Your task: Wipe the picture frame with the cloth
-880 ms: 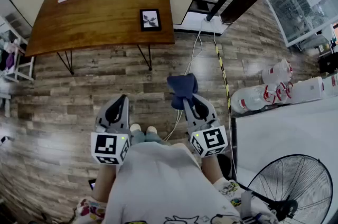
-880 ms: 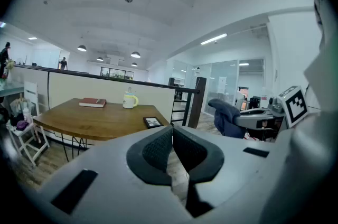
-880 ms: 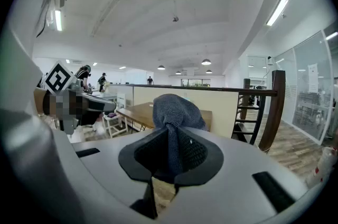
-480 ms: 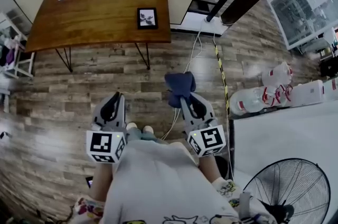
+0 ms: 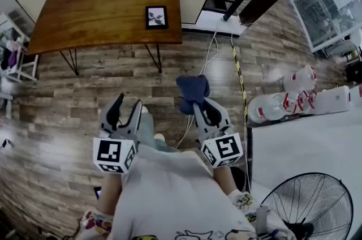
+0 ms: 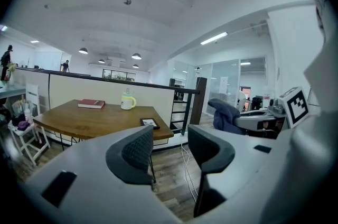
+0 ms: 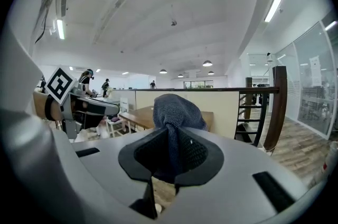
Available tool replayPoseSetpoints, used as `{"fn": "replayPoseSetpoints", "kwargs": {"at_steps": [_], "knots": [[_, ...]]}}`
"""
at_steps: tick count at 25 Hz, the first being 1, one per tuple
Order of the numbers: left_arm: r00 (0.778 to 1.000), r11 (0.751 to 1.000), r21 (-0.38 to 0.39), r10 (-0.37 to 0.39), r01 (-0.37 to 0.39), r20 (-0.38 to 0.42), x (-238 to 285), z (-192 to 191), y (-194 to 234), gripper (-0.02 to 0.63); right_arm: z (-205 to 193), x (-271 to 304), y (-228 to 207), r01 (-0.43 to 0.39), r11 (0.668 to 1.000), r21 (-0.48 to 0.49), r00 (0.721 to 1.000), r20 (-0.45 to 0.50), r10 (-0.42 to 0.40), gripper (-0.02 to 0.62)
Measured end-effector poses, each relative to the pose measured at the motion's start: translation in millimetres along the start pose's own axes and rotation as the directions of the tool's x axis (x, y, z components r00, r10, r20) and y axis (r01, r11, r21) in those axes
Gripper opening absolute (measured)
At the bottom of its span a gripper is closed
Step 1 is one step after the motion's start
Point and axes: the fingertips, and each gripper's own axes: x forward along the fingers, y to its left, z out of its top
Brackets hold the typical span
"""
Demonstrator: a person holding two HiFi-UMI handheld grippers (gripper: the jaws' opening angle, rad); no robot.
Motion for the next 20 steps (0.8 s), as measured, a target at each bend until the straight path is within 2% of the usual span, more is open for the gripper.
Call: {"fn": "replayPoseSetpoints", "kwargs": {"at_steps": [9,20], "knots": [[1.000,1.000,-0.007,0.005,-0.006,-0.010,56.3,9.6,41.0,0.204,1.8,58.9,-30.0,0.021,1.000,0.020,1.000,-0.020,-0.020,0.046],[1.000,1.000,0.009,-0.029,0.029,-0.006,155.1,60.2,124.4,0.229,40.2,176.5,-66.1,0.067,0.998,0.015,0.997,-0.023,-0.067,0.046]]}}
